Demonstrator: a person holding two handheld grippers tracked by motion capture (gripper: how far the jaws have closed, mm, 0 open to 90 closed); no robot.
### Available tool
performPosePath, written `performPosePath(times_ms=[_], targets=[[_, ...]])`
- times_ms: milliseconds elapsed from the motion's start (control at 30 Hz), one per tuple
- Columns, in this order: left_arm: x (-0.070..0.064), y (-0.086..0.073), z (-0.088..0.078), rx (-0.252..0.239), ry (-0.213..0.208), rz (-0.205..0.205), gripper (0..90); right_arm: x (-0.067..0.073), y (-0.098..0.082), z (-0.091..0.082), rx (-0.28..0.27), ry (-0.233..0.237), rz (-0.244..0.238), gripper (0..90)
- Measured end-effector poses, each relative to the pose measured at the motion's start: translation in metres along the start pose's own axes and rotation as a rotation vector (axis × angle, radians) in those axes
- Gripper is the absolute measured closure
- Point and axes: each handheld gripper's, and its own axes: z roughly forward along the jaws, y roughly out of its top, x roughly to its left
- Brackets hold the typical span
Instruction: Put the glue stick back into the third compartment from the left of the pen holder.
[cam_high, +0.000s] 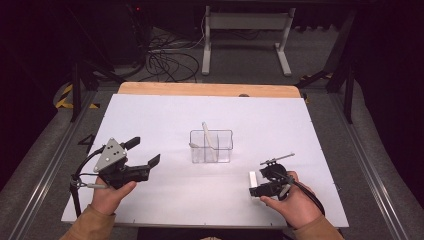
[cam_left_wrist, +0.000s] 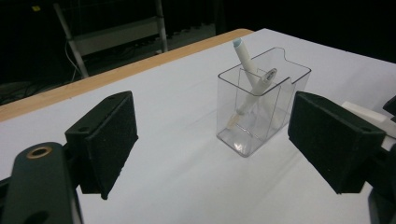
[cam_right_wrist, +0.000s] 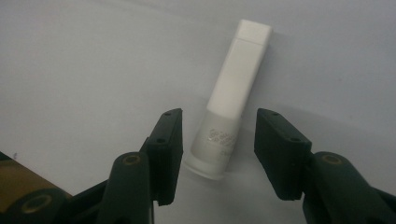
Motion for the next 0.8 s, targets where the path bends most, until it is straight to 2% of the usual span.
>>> performPosePath(times_ms=[233, 300, 367, 567, 800], targets=[[-0.001, 0.0, 0.0, -0.001, -0.001, 0.001, 16.7, 0.0, -0.001, 0.006, -0.001, 0.008, 0.099, 59.1], [0.0, 0.0, 0.0, -0.001, -0.002, 0.0, 16.8, 0.001, -0.001, 0.008, 0.007, 0.004, 0.113, 61.4], [-0.001, -0.001, 0.001, 0.004, -0.003, 0.0, 16.8, 0.002, -0.002, 0.01, -0.001, -0.019, 0.12, 62.5], [-0.002, -0.001, 0.002, 0.005, -0.005, 0.008, 16.8, 0.004, -0.003, 0.014, 0.005, -0.023, 0.166, 64.2], [-0.001, -0.001, 0.001, 0.002, -0.002, 0.007, 16.9, 0.007, -0.003, 0.015, 0.004, -0.031, 0.182, 67.4]])
